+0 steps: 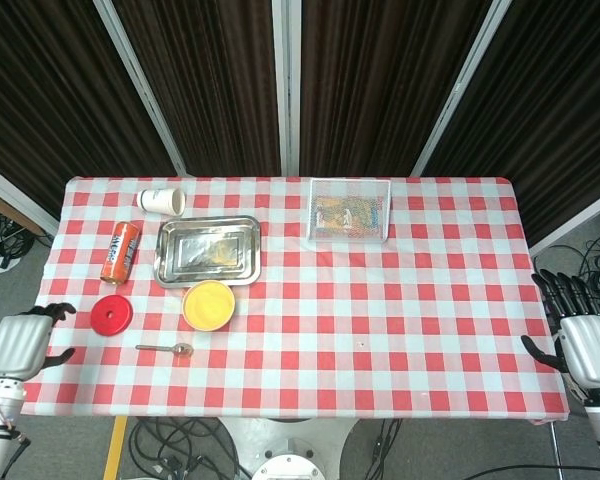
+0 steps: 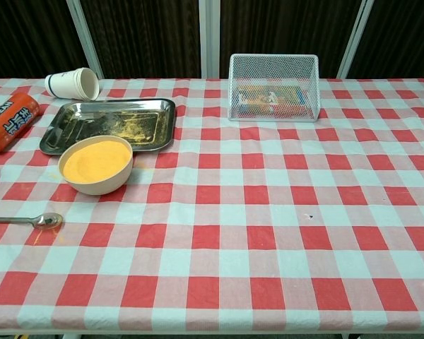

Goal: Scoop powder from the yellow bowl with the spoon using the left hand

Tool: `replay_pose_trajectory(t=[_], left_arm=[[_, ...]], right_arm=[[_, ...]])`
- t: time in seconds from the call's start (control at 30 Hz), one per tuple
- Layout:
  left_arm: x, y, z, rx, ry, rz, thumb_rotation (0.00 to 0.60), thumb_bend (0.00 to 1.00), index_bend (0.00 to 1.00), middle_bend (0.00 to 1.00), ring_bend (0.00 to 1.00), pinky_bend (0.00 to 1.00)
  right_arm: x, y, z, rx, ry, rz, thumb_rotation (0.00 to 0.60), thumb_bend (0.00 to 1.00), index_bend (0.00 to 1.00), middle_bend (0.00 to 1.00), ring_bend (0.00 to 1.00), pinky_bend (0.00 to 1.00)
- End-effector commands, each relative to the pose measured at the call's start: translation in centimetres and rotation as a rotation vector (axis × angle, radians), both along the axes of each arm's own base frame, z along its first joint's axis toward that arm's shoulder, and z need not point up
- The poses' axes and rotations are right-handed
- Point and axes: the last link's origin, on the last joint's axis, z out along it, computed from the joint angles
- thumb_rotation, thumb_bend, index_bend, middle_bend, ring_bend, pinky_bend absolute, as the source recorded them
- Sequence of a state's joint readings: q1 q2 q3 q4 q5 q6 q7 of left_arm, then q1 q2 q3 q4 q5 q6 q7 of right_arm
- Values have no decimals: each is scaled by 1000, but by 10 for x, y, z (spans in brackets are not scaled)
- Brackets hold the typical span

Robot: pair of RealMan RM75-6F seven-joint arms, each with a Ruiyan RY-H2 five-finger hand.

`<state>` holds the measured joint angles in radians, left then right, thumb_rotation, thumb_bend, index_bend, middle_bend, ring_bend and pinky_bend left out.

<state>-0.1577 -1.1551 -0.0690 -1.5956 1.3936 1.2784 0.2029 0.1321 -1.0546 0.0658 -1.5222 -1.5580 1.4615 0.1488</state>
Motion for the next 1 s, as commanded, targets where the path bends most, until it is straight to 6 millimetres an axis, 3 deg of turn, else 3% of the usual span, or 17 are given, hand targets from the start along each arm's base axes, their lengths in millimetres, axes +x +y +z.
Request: replay_pose_trajectory(t=[0.03, 0.17, 0.5, 1.0], left_arm=[[4, 19, -20, -80, -48, 6, 600, 212, 471, 696, 666, 793], [6, 25, -44, -161, -54, 15, 600, 243, 493, 790, 766, 877], [20, 38, -90, -272, -82, 34, 600, 264, 522, 926, 903, 919], [24, 37, -123, -332, -95, 80, 600, 315, 555, 958, 930, 923]], right_arm=[[0, 0, 0, 0, 1, -2, 600, 188, 0, 49, 0, 0], [-2, -2, 0, 2, 6, -11, 600, 188, 0, 49, 0, 0], [-2, -5, -1, 10, 11, -22, 600, 188, 0, 49, 0, 0], [-7, -5, -2, 15, 9, -41, 600, 187, 0, 49, 0, 0]])
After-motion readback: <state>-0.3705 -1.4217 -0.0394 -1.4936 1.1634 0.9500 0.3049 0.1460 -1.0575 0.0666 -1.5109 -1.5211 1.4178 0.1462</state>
